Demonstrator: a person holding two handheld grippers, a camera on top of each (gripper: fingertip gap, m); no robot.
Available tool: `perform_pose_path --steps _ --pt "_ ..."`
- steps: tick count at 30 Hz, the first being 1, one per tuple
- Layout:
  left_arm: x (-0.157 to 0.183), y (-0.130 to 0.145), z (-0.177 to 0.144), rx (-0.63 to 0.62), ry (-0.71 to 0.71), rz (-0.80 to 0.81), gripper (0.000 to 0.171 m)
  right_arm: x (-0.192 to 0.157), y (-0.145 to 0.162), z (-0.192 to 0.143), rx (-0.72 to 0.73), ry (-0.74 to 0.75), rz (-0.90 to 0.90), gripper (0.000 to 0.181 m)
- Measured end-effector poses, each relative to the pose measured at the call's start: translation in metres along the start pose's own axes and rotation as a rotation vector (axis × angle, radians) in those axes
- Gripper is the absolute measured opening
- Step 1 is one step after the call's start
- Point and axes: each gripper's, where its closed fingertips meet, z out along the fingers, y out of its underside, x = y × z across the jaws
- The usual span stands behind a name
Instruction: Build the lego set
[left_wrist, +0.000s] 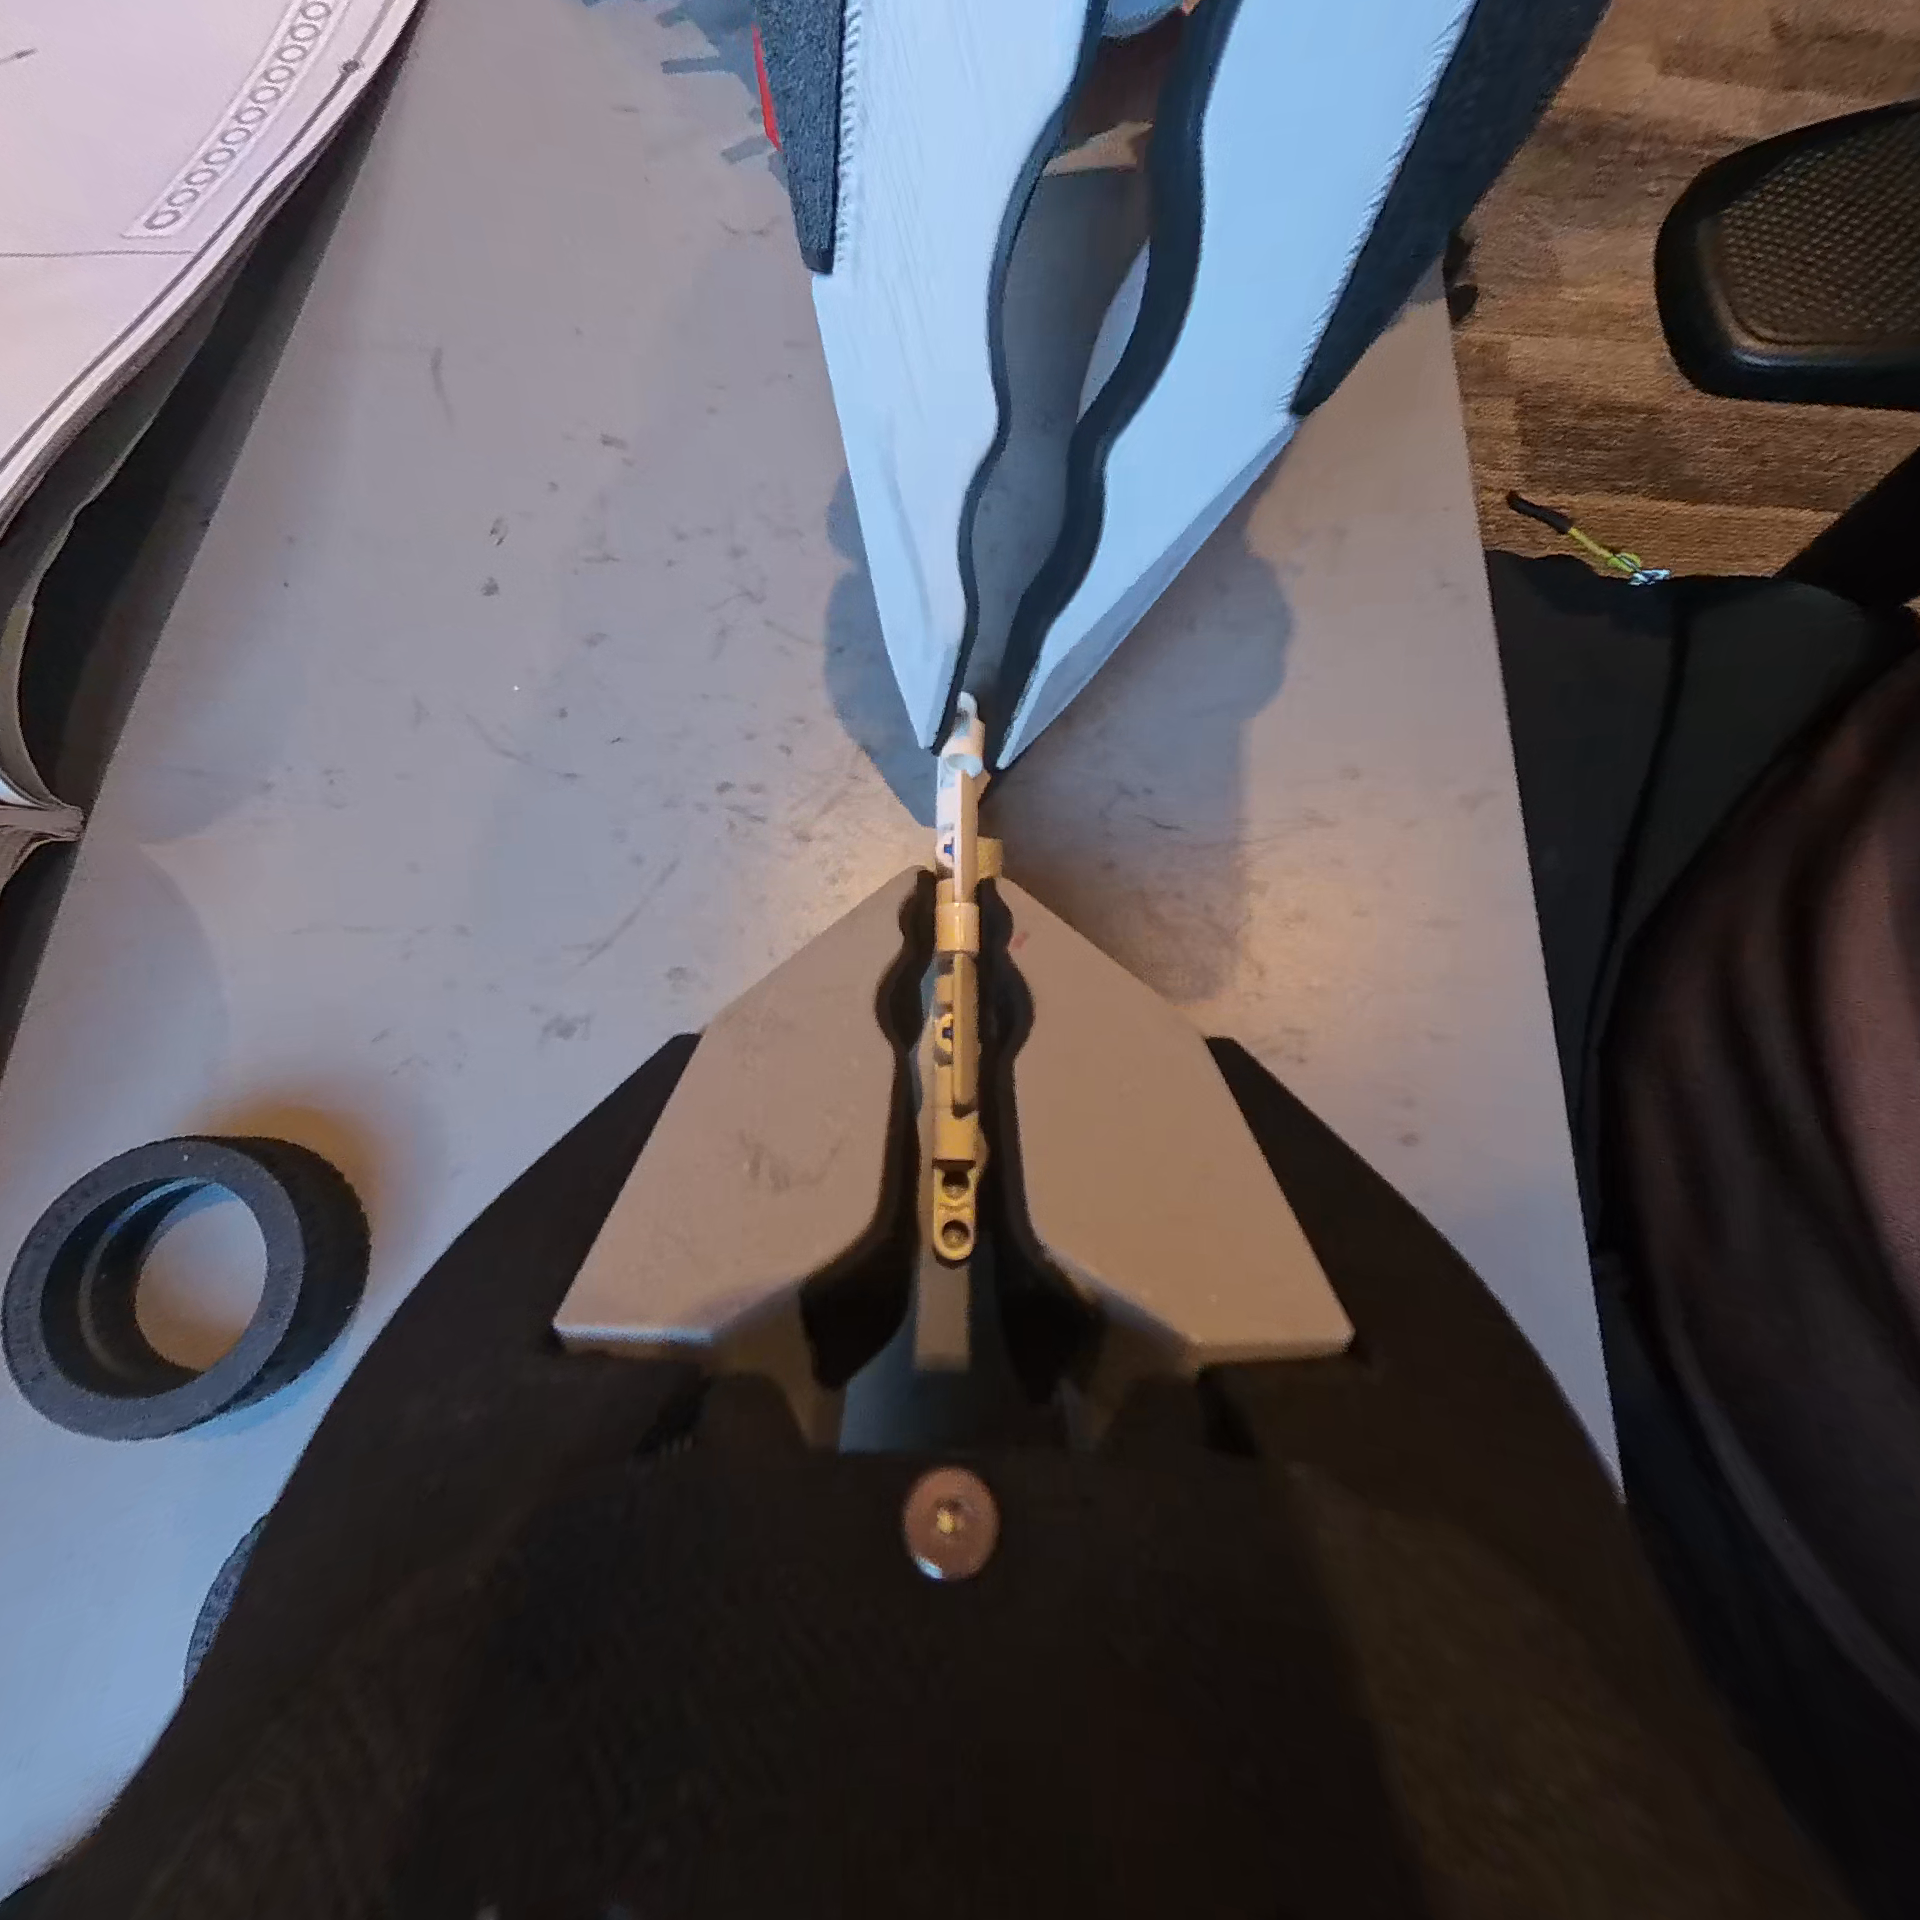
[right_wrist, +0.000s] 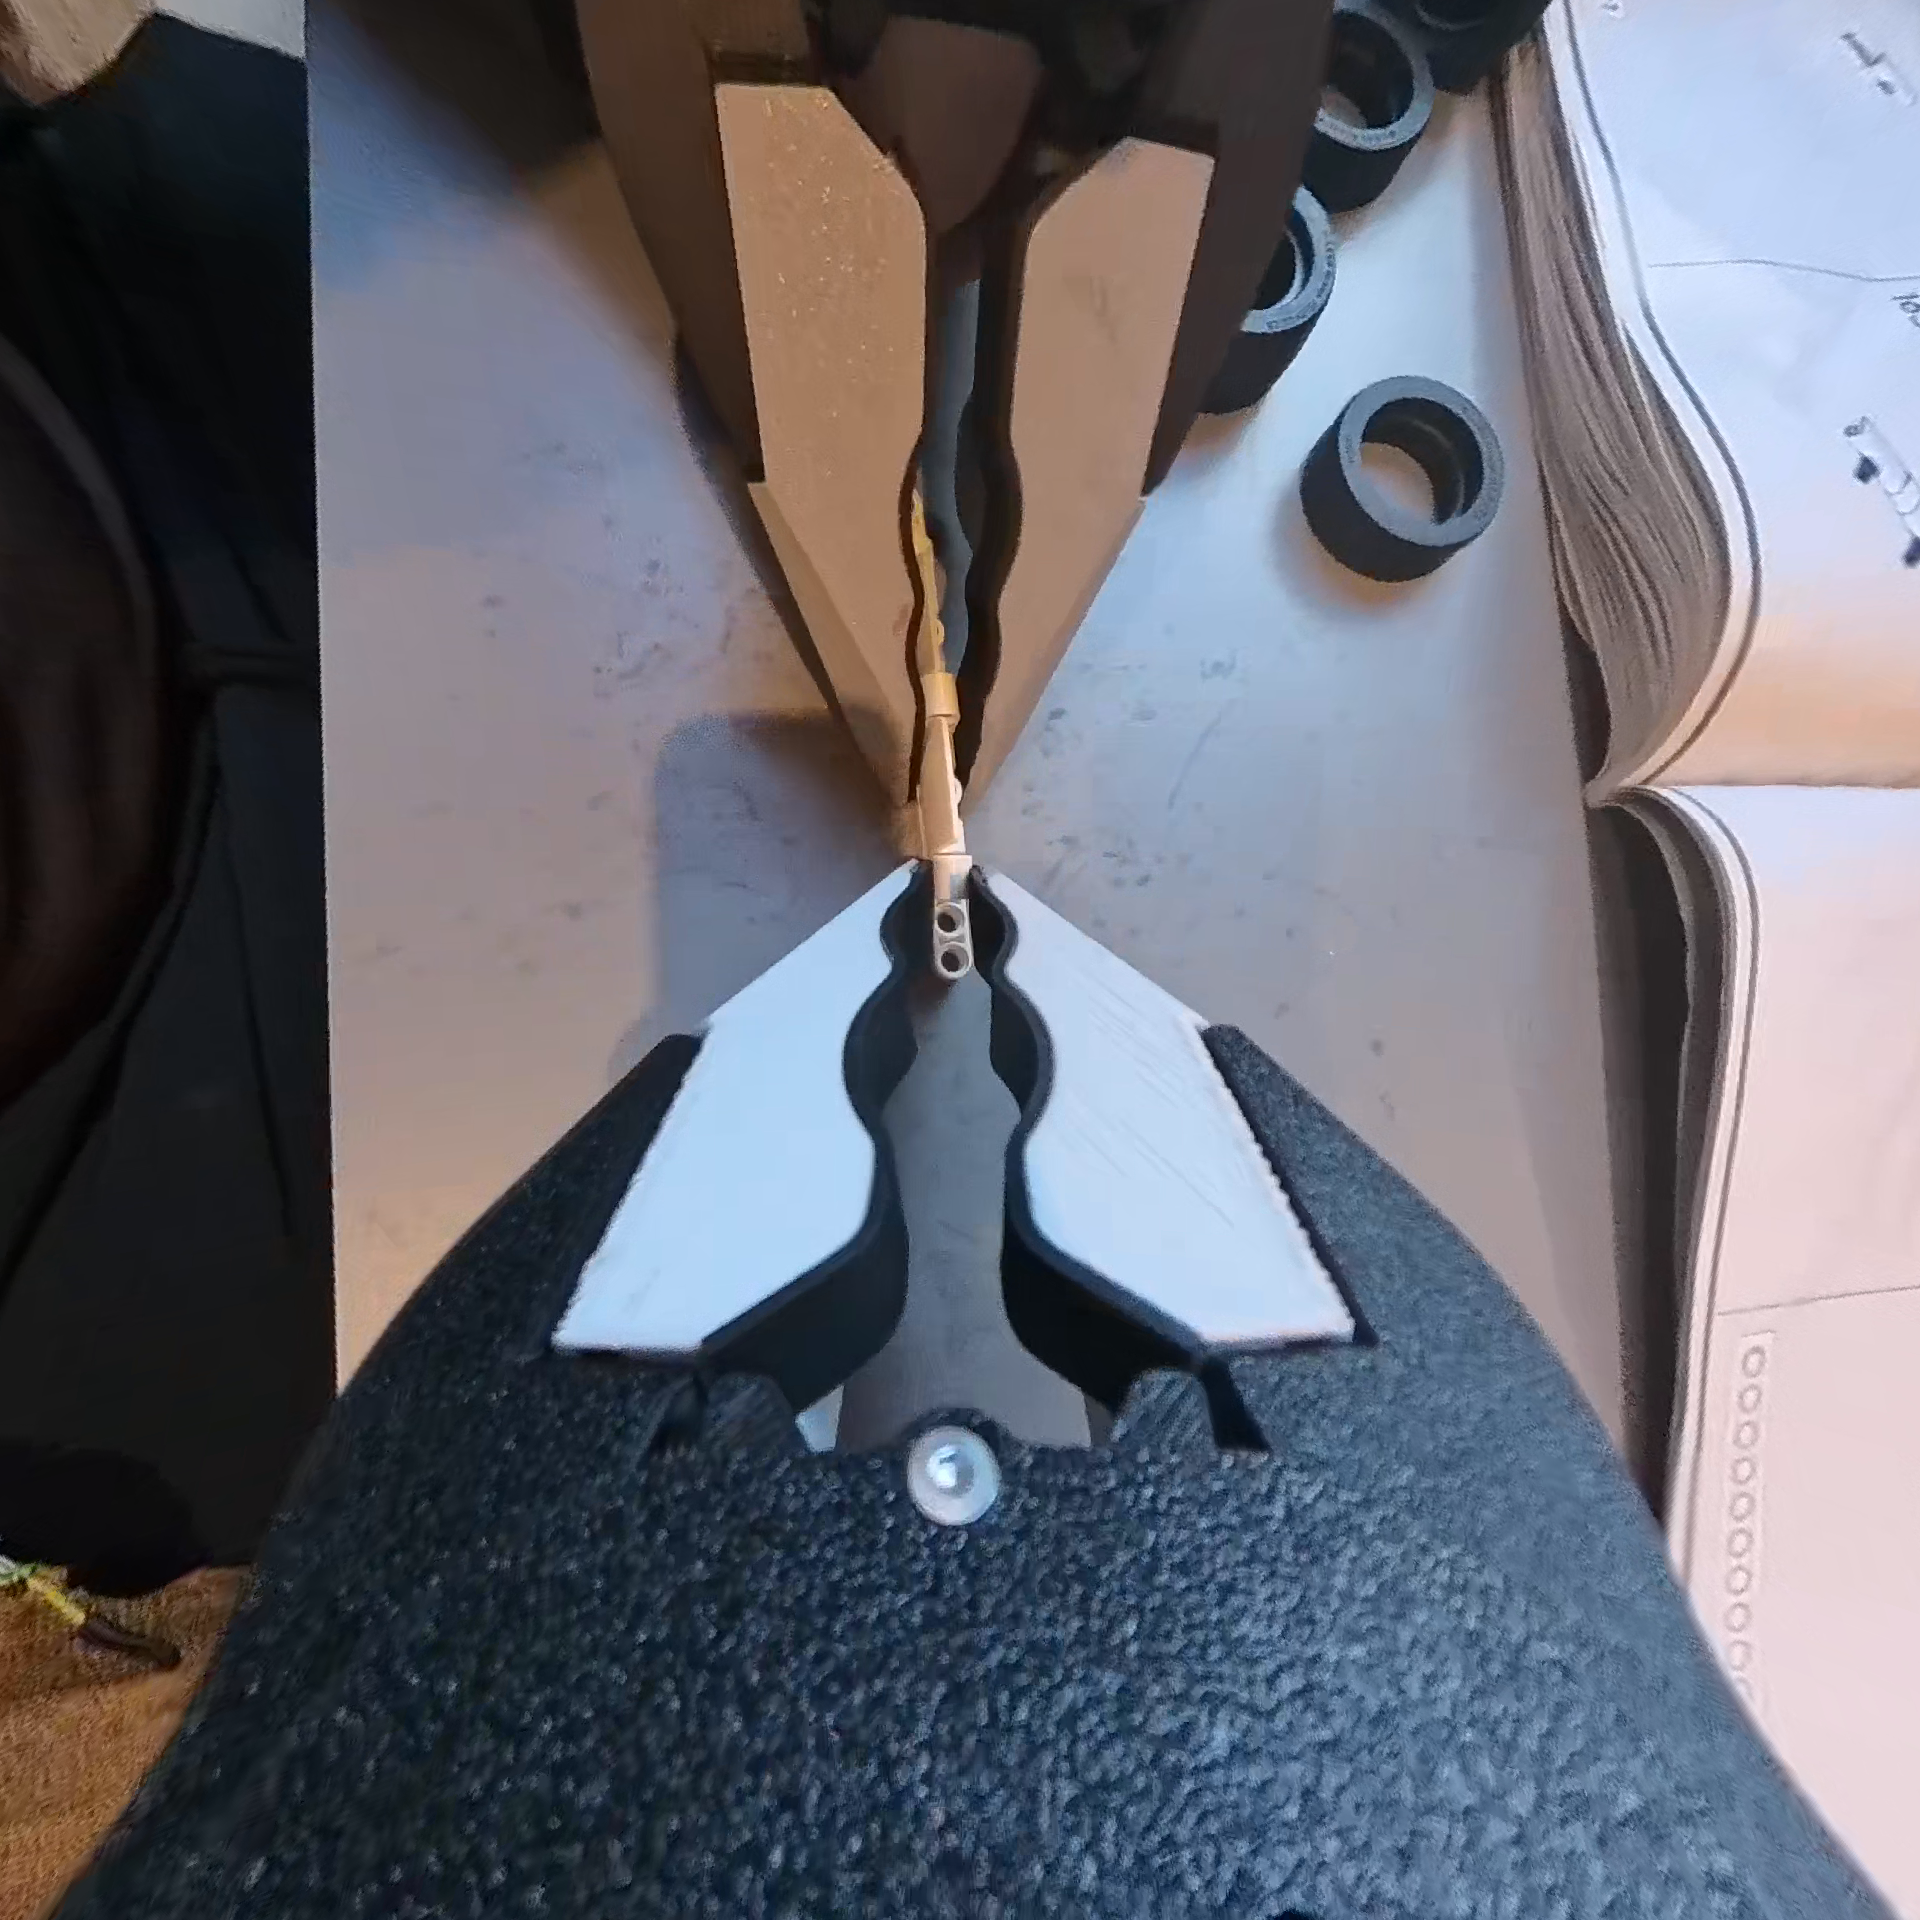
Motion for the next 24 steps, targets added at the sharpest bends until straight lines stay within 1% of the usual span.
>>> perform_pose_path --steps 4,7,10,12,14,18,21,24 --pt "0.000 0.000 0.000 0.000 0.011 -0.005 0.005 0.000 -0.001 0.001 -0.060 -0.040 -0.044 0.007" --pt "0.000 0.000 0.000 0.000 0.007 0.000 0.005 -0.002 0.002 0.000 -0.105 -0.081 -0.014 0.007" --pt "0.000 0.000 0.000 -0.001 0.003 0.002 0.005 -0.004 0.012 0.000 -0.146 -0.134 0.025 0.007" --pt "-0.003 0.001 -0.001 -0.001 -0.014 0.000 0.005 0.000 0.011 0.002 -0.140 -0.108 0.008 0.006" --pt "-0.002 0.001 -0.001 0.002 0.006 -0.005 0.005 -0.001 0.010 0.001 -0.158 -0.086 -0.028 0.007" --pt "0.001 -0.002 0.002 0.002 0.014 0.008 0.005 -0.002 0.010 -0.002 -0.212 -0.128 0.014 0.007" --pt "0.000 -0.002 0.002 0.003 -0.002 0.019 0.005 0.001 0.008 -0.003 -0.223 -0.108 0.000 0.007" --pt "0.001 -0.002 0.002 0.003 -0.011 0.038 0.005 0.006 0.008 -0.011 -0.194 -0.074 0.046 0.007"
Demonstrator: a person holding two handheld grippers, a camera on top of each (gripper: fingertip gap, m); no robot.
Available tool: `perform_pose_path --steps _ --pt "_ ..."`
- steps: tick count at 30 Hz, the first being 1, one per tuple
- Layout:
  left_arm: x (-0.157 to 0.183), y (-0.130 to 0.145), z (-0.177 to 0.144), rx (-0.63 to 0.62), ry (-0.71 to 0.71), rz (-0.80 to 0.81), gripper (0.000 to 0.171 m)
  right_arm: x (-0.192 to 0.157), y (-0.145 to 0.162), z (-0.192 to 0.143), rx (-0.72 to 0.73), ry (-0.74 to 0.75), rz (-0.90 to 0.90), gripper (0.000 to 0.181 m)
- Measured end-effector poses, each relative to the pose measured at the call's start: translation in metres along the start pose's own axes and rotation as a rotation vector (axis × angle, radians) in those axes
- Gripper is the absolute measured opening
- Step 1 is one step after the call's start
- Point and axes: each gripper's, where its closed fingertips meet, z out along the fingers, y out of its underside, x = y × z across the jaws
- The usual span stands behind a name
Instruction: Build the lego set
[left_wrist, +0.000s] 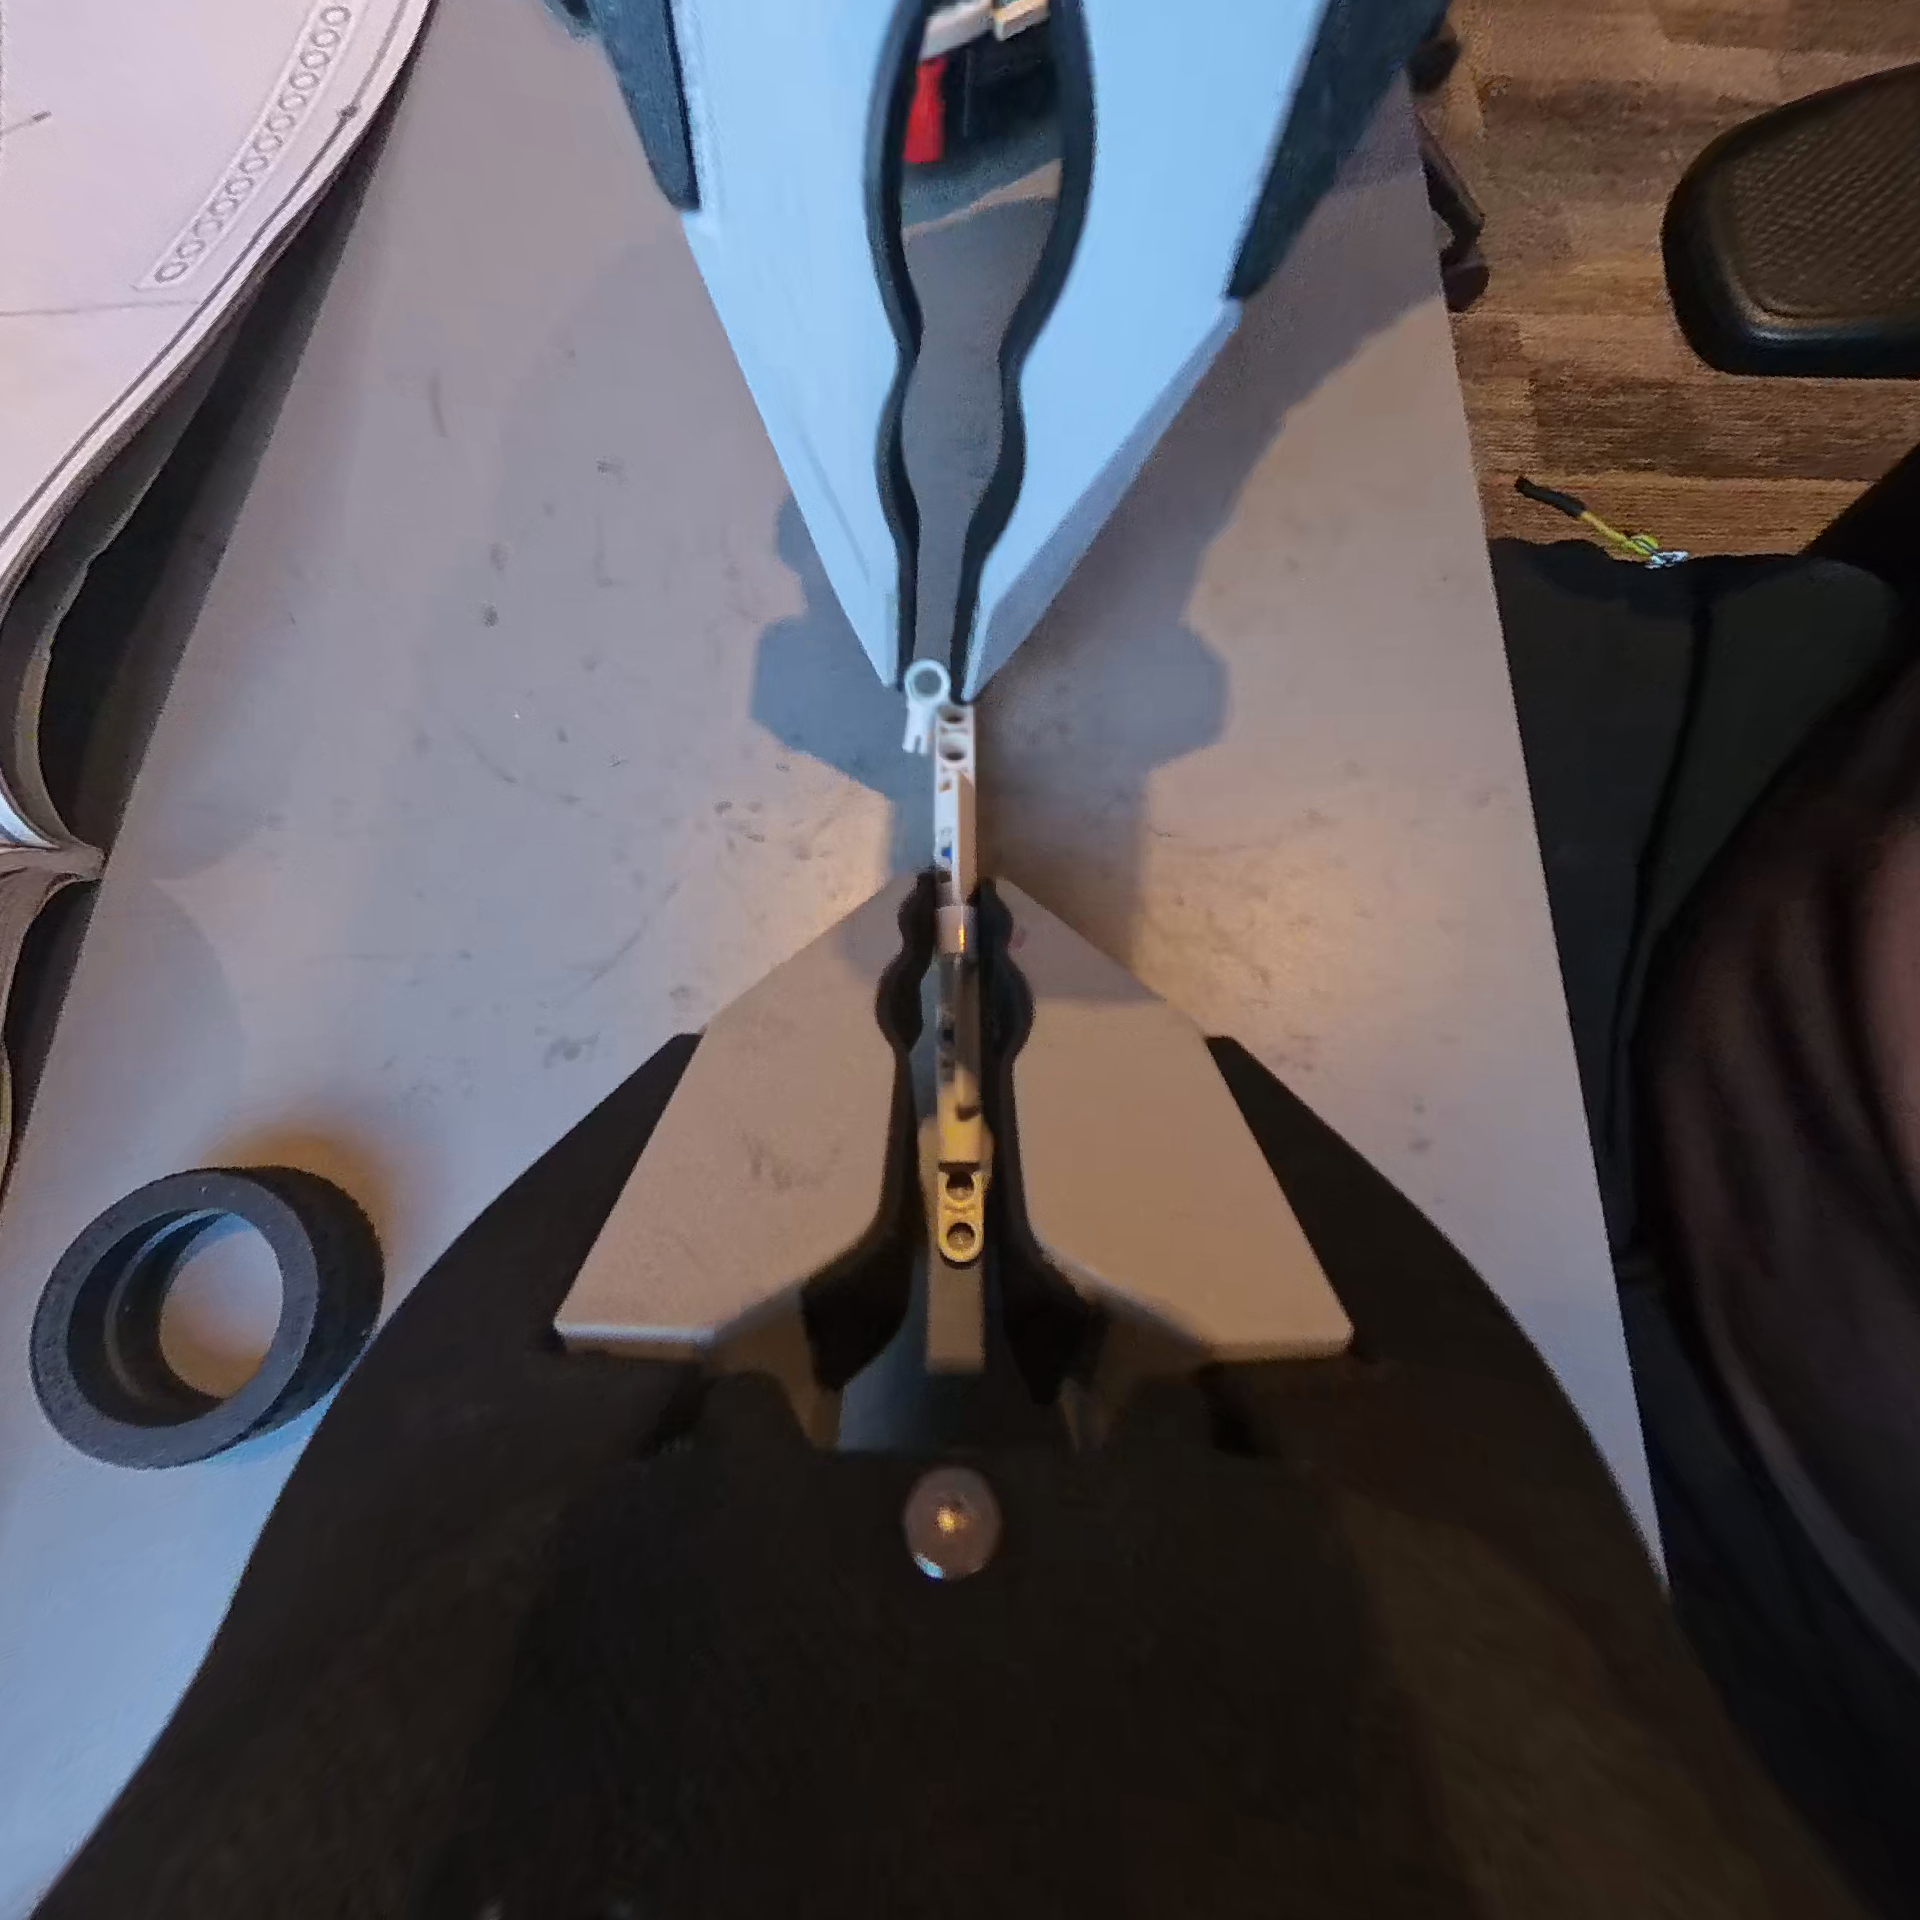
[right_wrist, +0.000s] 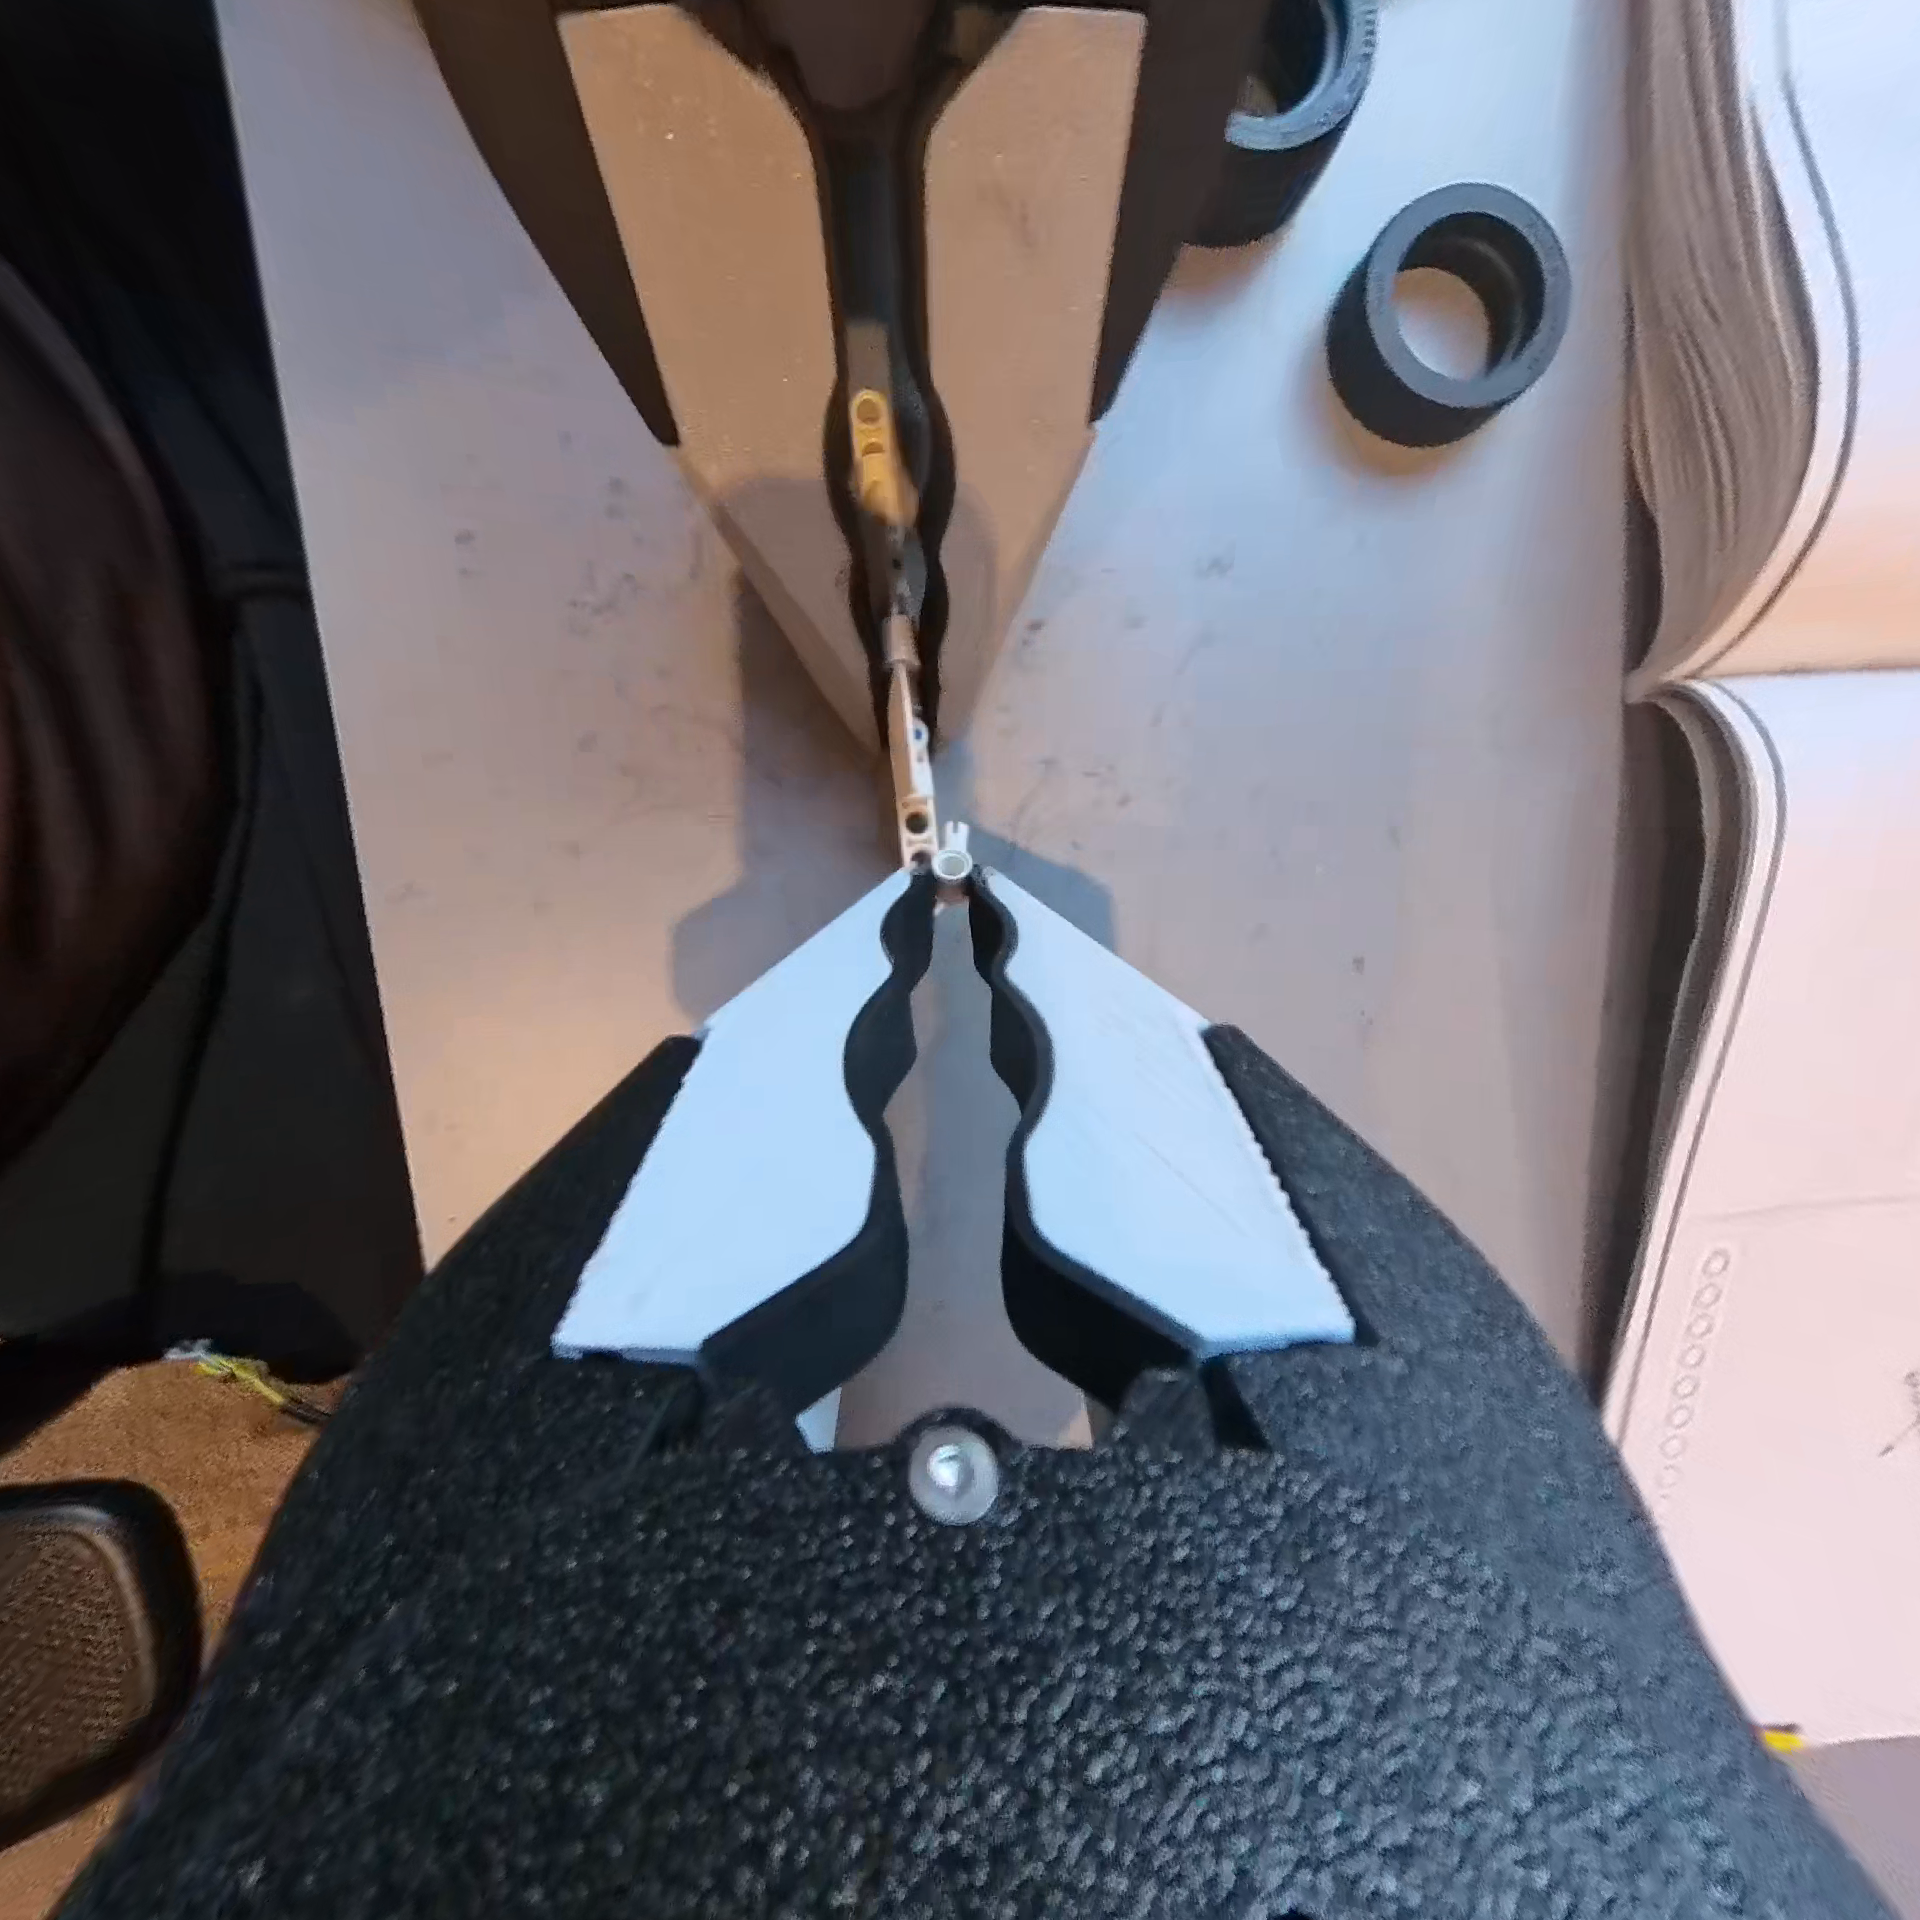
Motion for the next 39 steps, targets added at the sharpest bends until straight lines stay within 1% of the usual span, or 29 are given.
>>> perform_pose_path --steps 1,3,7,9,12,14,17,19,23,25,29,30,31,33,36,39 --pt "0.001 0.000 0.000 0.001 0.003 0.006 0.012 0.000 0.000 -0.002 0.020 -0.001 0.024 0.007" --pt "0.001 0.000 0.000 0.002 0.001 0.007 0.019 -0.003 0.000 -0.006 0.057 -0.007 0.059 0.007" --pt "0.002 -0.004 -0.004 0.035 -0.003 0.019 0.024 -0.007 0.002 -0.011 0.097 0.007 0.100 0.007" --pt "0.001 -0.010 -0.009 0.071 -0.027 0.036 0.022 -0.008 0.001 -0.014 0.122 0.005 0.125 0.007" --pt "0.006 -0.032 -0.016 0.160 -0.051 0.075 0.019 -0.010 -0.008 -0.019 0.190 -0.017 0.155 0.007" --pt "0.005 -0.040 -0.017 0.175 -0.089 0.103 0.016 -0.011 -0.016 -0.024 0.239 -0.035 0.170 0.007" --pt "0.006 -0.046 -0.018 0.205 -0.111 0.130 0.004 -0.011 -0.023 -0.028 0.287 -0.055 0.188 0.007" --pt "0.005 -0.049 -0.022 0.233 -0.128 0.136 0.002 -0.011 -0.025 -0.028 0.304 -0.059 0.198 0.007" --pt "0.002 -0.049 -0.024 0.262 -0.115 0.088 0.002 -0.007 -0.029 -0.029 0.341 -0.037 0.198 0.007" --pt "-0.004 -0.054 -0.031 0.318 -0.135 0.035 0.002 0.000 -0.036 -0.034 0.410 0.012 0.203 0.007" --pt "-0.006 -0.073 -0.054 0.524 -0.088 -0.085 0.002 0.006 -0.059 -0.060 0.682 0.096 0.213 0.007" --pt "-0.007 -0.077 -0.060 0.567 -0.076 -0.109 0.002 0.008 -0.064 -0.065 0.743 0.110 0.222 0.007" --pt "-0.008 -0.078 -0.062 0.584 -0.074 -0.119 0.002 0.009 -0.067 -0.067 0.782 0.113 0.236 0.007" --pt "-0.009 -0.074 -0.061 0.557 -0.099 -0.092 0.002 0.010 -0.067 -0.064 0.775 0.095 0.255 0.007" --pt "-0.007 -0.074 -0.061 0.561 -0.099 -0.081 0.002 0.008 -0.066 -0.064 0.746 0.079 0.227 0.007" --pt "-0.007 -0.075 -0.060 0.554 -0.106 -0.070 0.002 0.007 -0.065 -0.063 0.701 0.103 0.186 0.007"
